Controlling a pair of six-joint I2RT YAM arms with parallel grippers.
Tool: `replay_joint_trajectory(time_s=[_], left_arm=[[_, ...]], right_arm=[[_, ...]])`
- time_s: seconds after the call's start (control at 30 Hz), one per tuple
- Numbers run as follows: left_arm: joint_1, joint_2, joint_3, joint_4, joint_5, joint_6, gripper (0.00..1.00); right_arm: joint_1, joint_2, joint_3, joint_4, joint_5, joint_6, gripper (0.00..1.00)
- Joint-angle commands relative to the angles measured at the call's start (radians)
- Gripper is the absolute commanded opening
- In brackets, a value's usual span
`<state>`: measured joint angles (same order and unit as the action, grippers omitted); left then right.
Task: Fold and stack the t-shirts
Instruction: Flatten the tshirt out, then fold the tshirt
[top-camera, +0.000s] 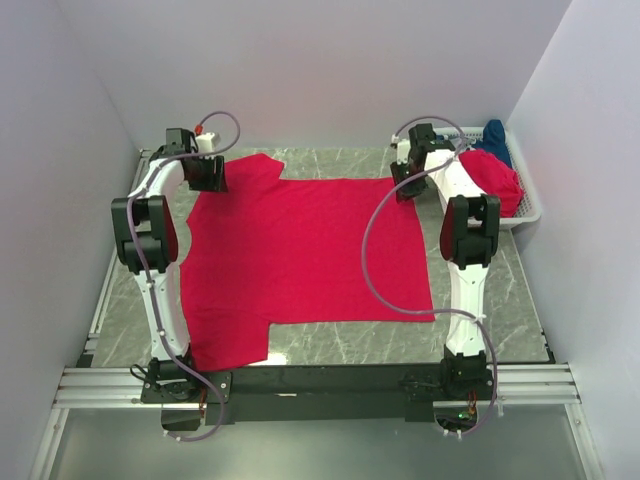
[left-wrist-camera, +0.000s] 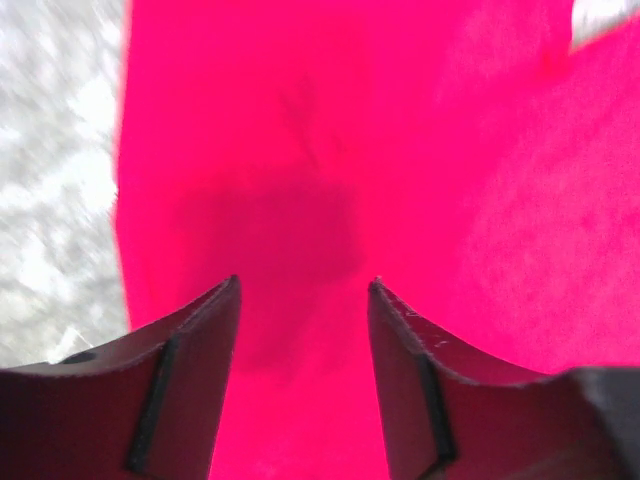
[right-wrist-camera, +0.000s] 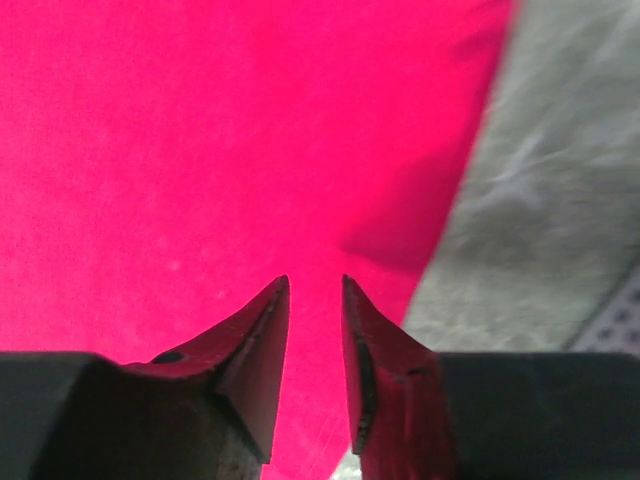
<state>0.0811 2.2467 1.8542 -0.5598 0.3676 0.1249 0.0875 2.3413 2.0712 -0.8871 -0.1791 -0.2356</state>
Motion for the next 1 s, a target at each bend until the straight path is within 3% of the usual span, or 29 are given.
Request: replay_joint_trajectory(time_s=[0.0, 0.1, 0.2, 0.4, 0.97], left_arm=[[0.006, 0.04, 0.104, 0.028, -0.004, -0.025, 0.63], [0.008, 0.079, 0.184, 0.026, 0.014, -0.034, 0.73], [0.009, 0.103, 0.215, 0.031, 0.025, -0.045, 0.76], [0.009, 0.142, 0.27, 0.041, 0.019, -0.048, 0.78], [0.008, 0.221, 0.346, 0.043, -0.025, -0.025, 0.83]], right_arm=[[-0.025, -0.036, 0.072, 0.099, 0.036, 0.065, 0.36], [-0.026, 0.032, 0.165, 0.082, 0.064, 0.093, 0.4], [-0.028, 0.061, 0.213, 0.089, 0.09, 0.119, 0.44], [-0.026, 0.098, 0.211, 0.168, 0.116, 0.167, 0.51], [-0.011, 0.214, 0.259, 0.27, 0.124, 0.163, 0.58]])
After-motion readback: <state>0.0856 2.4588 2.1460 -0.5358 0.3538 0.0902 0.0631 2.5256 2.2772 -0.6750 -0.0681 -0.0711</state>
